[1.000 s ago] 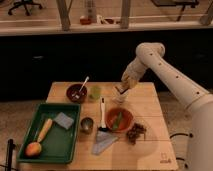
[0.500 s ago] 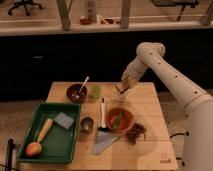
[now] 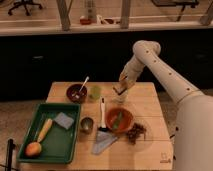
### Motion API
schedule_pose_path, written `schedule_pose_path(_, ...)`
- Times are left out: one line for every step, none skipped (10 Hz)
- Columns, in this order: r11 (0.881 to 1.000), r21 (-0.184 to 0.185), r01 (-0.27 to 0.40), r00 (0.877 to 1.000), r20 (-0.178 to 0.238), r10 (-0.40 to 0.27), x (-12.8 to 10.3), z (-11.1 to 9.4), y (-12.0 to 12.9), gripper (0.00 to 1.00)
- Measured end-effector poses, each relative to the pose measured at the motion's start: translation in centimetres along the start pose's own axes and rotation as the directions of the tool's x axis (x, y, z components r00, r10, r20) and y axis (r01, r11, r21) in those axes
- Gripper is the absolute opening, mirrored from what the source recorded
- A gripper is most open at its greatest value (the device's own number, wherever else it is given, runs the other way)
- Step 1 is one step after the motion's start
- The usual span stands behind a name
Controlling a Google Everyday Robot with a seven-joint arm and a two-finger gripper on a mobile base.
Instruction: Place eraser in paper cup
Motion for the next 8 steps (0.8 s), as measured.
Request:
schedule_pose_path(1.000,-0.009,-0.006,1.000,0.008,0.006,-0.2,0.2,0.0,0.00)
schedule_pose_path(1.000,-0.014,-0.021,1.000,0.017,0.021,-0.3,0.5,0.1,0.00)
schedule_pose_path(0.998,-0.012,-0.056,0.998,0.020,0.056,-0.2,0.9,0.4,0.00)
schedule_pose_path(0.995,-0.004,-0.103,0.994,0.021,0.103,0.0,1.1,0.6,0.00)
schedule_pose_path(0.990,0.001,-0.144,0.989,0.026,0.144,0.3,1.3,0.7,0.00)
schedule_pose_path(0.981,0.010,-0.192,0.981,0.034,0.191,0.6,1.5,0.8,0.00)
schedule_pose_path(0.977,0.014,-0.213,0.976,0.040,0.212,0.8,1.6,0.8,0.00)
schedule_pose_path(0.972,0.020,-0.235,0.971,0.047,0.234,1.1,1.6,0.8,0.00)
